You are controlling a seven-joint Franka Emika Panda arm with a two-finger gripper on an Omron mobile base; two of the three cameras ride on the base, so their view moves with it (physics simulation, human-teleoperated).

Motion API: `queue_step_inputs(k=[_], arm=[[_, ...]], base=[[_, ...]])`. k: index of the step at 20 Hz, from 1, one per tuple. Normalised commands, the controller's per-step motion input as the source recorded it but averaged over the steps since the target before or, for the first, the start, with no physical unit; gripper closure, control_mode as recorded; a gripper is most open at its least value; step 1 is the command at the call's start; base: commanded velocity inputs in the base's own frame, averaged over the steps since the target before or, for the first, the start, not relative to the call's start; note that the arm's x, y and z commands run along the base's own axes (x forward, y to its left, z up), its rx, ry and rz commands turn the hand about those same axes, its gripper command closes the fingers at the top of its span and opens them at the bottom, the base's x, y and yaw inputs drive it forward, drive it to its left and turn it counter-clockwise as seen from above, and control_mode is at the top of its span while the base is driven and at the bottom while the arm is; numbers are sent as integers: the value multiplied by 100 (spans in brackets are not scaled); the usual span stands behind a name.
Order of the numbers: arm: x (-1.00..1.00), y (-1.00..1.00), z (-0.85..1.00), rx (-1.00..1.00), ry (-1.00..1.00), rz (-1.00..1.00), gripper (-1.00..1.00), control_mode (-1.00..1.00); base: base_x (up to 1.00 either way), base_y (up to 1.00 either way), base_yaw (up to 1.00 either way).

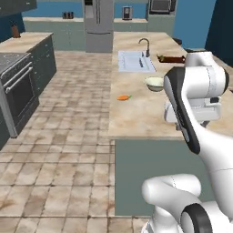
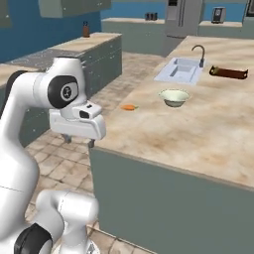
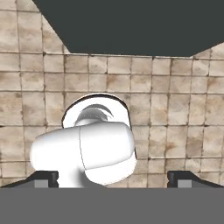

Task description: Place the two vegetables and bowl onto the tray for setting up a vegetable dip station.

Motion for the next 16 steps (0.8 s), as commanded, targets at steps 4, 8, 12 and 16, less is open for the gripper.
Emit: queue_step_inputs(k=[4,8,12,16], arm=[[0,0,0,0,0,0,-100,100],[0,0,0,0,0,0,-100,100],[0,0,0,0,0,0,-100,100],[0,0,0,0,0,0,-100,100]], base=[[7,100,-38],[2,100,-39],[1,100,-40],[8,100,-45]])
